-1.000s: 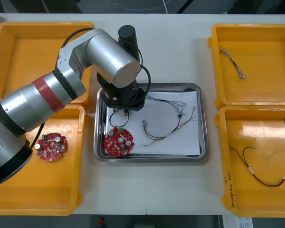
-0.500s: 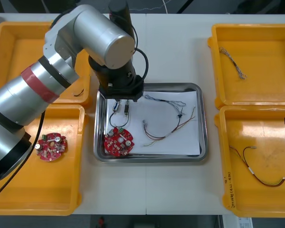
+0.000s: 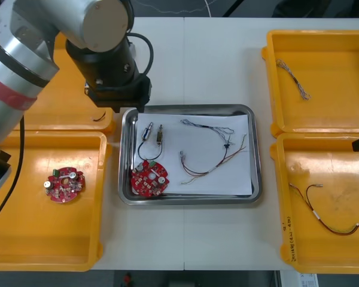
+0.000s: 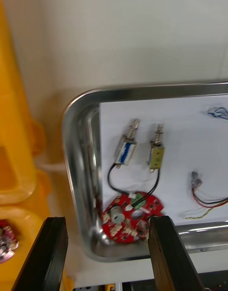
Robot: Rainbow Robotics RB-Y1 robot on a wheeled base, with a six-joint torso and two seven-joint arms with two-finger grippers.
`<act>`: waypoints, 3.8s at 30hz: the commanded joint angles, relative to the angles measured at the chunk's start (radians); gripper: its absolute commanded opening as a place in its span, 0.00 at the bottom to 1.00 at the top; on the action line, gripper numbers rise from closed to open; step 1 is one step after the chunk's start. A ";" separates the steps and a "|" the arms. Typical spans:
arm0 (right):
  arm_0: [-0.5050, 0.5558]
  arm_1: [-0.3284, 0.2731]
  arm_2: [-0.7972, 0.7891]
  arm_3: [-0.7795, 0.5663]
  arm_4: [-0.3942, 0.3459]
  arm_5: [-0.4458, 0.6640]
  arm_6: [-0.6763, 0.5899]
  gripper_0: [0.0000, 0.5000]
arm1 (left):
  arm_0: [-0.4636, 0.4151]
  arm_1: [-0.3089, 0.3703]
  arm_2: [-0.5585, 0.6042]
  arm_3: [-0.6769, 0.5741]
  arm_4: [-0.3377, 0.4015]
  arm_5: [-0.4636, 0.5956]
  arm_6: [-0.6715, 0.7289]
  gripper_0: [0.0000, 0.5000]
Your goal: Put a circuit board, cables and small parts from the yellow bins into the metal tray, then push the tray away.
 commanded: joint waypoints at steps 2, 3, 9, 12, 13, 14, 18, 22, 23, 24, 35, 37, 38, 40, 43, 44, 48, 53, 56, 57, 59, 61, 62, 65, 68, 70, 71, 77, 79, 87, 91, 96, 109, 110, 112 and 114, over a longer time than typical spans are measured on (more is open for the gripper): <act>-0.023 -0.054 0.101 -0.130 -0.071 0.003 -0.009 1.00 | -0.034 0.094 0.080 -0.064 0.043 0.054 0.011 1.00; -0.023 -0.056 0.108 -0.138 -0.085 0.003 -0.009 1.00 | -0.034 0.100 0.085 -0.065 0.046 0.054 0.009 1.00; -0.023 -0.092 0.184 -0.213 -0.212 0.003 0.000 1.00 | 0.015 0.169 0.152 -0.107 0.084 0.054 -0.009 1.00; -0.026 -0.108 0.229 -0.267 -0.255 0.003 0.010 1.00 | 0.057 0.207 0.171 -0.137 0.087 0.054 -0.021 1.00; -0.032 -0.112 0.250 -0.281 -0.272 0.003 0.013 1.00 | 0.071 0.221 0.177 -0.148 0.089 0.054 -0.028 1.00; -0.044 -0.112 0.276 -0.290 -0.286 0.003 0.016 1.00 | 0.089 0.233 0.189 -0.162 0.090 0.054 -0.034 1.00; -0.089 -0.112 0.370 -0.310 -0.301 0.003 0.030 1.00 | 0.149 0.273 0.234 -0.208 0.102 0.054 -0.052 1.00; -0.143 -0.112 0.508 -0.311 -0.278 -0.012 0.048 1.00 | 0.233 0.310 0.289 -0.269 0.115 0.054 -0.071 1.00; -0.161 -0.112 0.546 -0.311 -0.269 -0.024 0.054 1.00 | 0.252 0.319 0.298 -0.283 0.116 0.054 -0.075 1.00; -0.190 -0.108 0.598 -0.311 -0.253 -0.035 0.062 1.00 | 0.276 0.333 0.309 -0.300 0.121 0.054 -0.084 1.00; -0.411 0.039 0.942 -0.238 -0.094 -0.058 0.178 1.00 | 0.468 0.382 0.462 -0.387 0.127 0.054 -0.190 1.00; -0.426 0.064 0.965 -0.208 -0.077 -0.070 0.221 1.00 | 0.483 0.380 0.476 -0.387 0.121 0.054 -0.198 1.00; -0.437 0.079 0.982 -0.187 -0.068 -0.079 0.247 1.00 | 0.491 0.377 0.485 -0.387 0.116 0.054 -0.204 1.00; -0.455 0.102 1.025 -0.146 -0.040 -0.104 0.284 1.00 | 0.511 0.373 0.511 -0.386 0.107 0.054 -0.225 1.00; -0.469 0.128 1.082 -0.096 0.000 -0.141 0.327 1.00 | 0.539 0.367 0.544 -0.387 0.096 0.054 -0.267 1.00; -0.474 0.138 1.100 -0.083 0.012 -0.151 0.341 1.00 | 0.548 0.364 0.554 -0.387 0.093 0.054 -0.279 1.00; -0.501 0.167 1.184 -0.032 0.073 -0.194 0.378 1.00 | 0.582 0.357 0.606 -0.400 0.092 0.054 -0.304 1.00; -0.518 0.194 1.283 0.008 0.132 -0.231 0.372 1.00 | 0.614 0.348 0.659 -0.421 0.090 0.054 -0.321 1.00; -0.518 0.205 1.318 0.017 0.150 -0.233 0.367 1.00 | 0.629 0.327 0.677 -0.435 0.073 0.054 -0.333 1.00; -0.518 0.210 1.330 0.023 0.155 -0.233 0.365 1.00 | 0.635 0.316 0.682 -0.446 0.059 0.054 -0.339 1.00; -0.518 0.219 1.341 0.035 0.156 -0.233 0.362 1.00 | 0.640 0.301 0.685 -0.458 0.039 0.054 -0.345 1.00; -0.518 0.224 1.345 0.052 0.158 -0.233 0.365 1.00 | 0.640 0.298 0.685 -0.457 0.030 0.054 -0.348 1.00; -0.518 0.231 1.345 0.065 0.158 -0.233 0.367 1.00 | 0.640 0.296 0.683 -0.457 0.029 0.054 -0.350 1.00; -0.518 0.253 1.353 0.098 0.158 -0.234 0.369 1.00 | 0.646 0.296 0.683 -0.458 0.029 0.054 -0.356 1.00; -0.518 0.274 1.367 0.124 0.179 -0.240 0.364 1.00 | 0.651 0.296 0.683 -0.458 0.027 0.054 -0.359 1.00; -0.518 0.277 1.378 0.138 0.199 -0.249 0.364 1.00 | 0.651 0.296 0.685 -0.458 0.027 0.054 -0.360 1.00; -0.518 0.277 1.384 0.146 0.210 -0.260 0.365 1.00 | 0.649 0.296 0.685 -0.458 0.027 0.054 -0.362 1.00; -0.517 0.277 1.399 0.200 0.230 -0.320 0.370 1.00 | 0.649 0.296 0.685 -0.458 0.027 0.054 -0.362 1.00; -0.518 0.279 1.405 0.209 0.245 -0.331 0.370 1.00 | 0.649 0.296 0.685 -0.458 0.027 0.054 -0.362 1.00; -0.518 0.277 1.422 0.216 0.264 -0.332 0.370 1.00 | 0.649 0.296 0.685 -0.458 0.027 0.054 -0.362 1.00; -0.517 0.279 1.422 0.216 0.265 -0.331 0.365 0.47 | 0.649 0.296 0.685 -0.458 0.027 0.054 -0.362 1.00; -0.518 0.279 1.427 0.216 0.271 -0.331 0.365 0.00 | 0.649 0.296 0.685 -0.458 0.027 0.054 -0.362 1.00; -0.575 0.259 1.436 0.216 0.308 -0.329 0.347 0.00 | 0.649 0.296 0.685 -0.458 0.027 0.054 -0.362 1.00; -0.586 0.256 1.437 0.218 0.306 -0.329 0.344 0.00 | 0.649 0.296 0.685 -0.458 0.027 0.054 -0.362 1.00; -0.607 0.254 1.437 0.232 0.299 -0.326 0.339 0.00 | 0.649 0.296 0.685 -0.458 0.027 0.054 -0.362 1.00; -0.643 0.259 1.437 0.264 0.276 -0.334 0.335 0.00 | 0.649 0.296 0.685 -0.458 0.027 0.054 -0.362 1.00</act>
